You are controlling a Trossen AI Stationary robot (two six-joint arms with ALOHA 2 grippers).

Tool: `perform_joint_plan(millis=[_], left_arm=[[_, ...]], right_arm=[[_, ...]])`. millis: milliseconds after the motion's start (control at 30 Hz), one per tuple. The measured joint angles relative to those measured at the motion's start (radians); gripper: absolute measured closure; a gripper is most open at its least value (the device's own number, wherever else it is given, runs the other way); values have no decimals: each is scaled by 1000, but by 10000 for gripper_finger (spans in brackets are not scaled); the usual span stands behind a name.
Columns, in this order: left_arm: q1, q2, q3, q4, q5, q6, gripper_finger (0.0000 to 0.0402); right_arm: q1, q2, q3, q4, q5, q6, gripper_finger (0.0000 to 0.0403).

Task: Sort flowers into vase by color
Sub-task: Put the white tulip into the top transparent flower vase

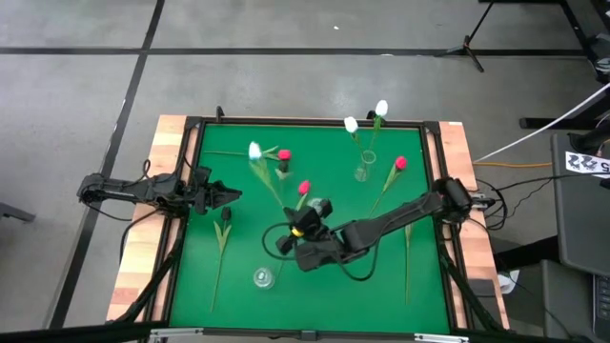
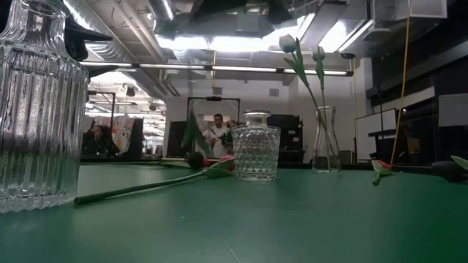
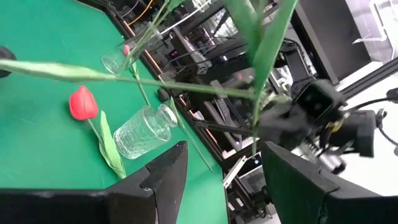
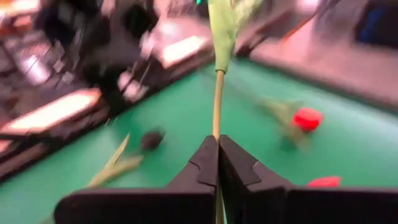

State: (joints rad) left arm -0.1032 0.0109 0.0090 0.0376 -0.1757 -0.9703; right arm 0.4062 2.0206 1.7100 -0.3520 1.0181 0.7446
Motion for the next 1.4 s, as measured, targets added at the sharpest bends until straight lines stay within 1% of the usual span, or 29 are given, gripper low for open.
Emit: perform_joint_plan(millis=[200, 233, 300, 400, 600, 767, 900, 1000, 1067, 1133, 1233, 1267, 1300, 1333, 1400], left_arm=[[0, 0, 0, 0, 0, 3, 202], [0, 0, 0, 0, -1, 7, 202], [0, 0, 0, 0, -1, 11, 202], [0, 0, 0, 0, -5, 22, 202], [0, 0, 0, 1, -10, 46, 202], [0, 0, 0, 1, -11, 46, 202], [0, 0, 0, 1, -11, 53, 202], [0, 0, 0, 1, -11, 50, 202], [0, 0, 0, 1, -11, 35, 202], [0, 0, 0, 2, -11, 30, 202], [0, 0, 0, 1, -11, 30, 202], [0, 0, 0, 1, -11, 29, 202], [0, 0, 0, 2, -11, 29, 202], [0, 0, 0, 1, -11, 29, 202], [0, 0, 0, 1, -11, 26, 202]], right_arm=[[56, -67, 0, 9, 368, -181, 401], [67, -74, 0, -7, 415, -200, 401], [82, -97, 0, -79, 461, -196, 402], [106, -126, 0, -196, 506, -113, 402], [144, -156, 0, -469, 516, 103, 402], [143, -179, 0, -713, 519, 298, 402], [136, -225, -1, -864, 520, 370, 403], [136, -300, -1, -943, 520, 377, 403], [140, -375, -1, -947, 521, 375, 403], [168, -455, 0, -920, 523, 364, 403], [228, -562, 0, -869, 512, 291, 403], [247, -599, 0, -841, 481, 258, 403], [263, -635, 0, -797, 419, 213, 403], [279, -667, 0, -725, 361, 131, 403], [296, -713, 1, -490, 228, -77, 403]])
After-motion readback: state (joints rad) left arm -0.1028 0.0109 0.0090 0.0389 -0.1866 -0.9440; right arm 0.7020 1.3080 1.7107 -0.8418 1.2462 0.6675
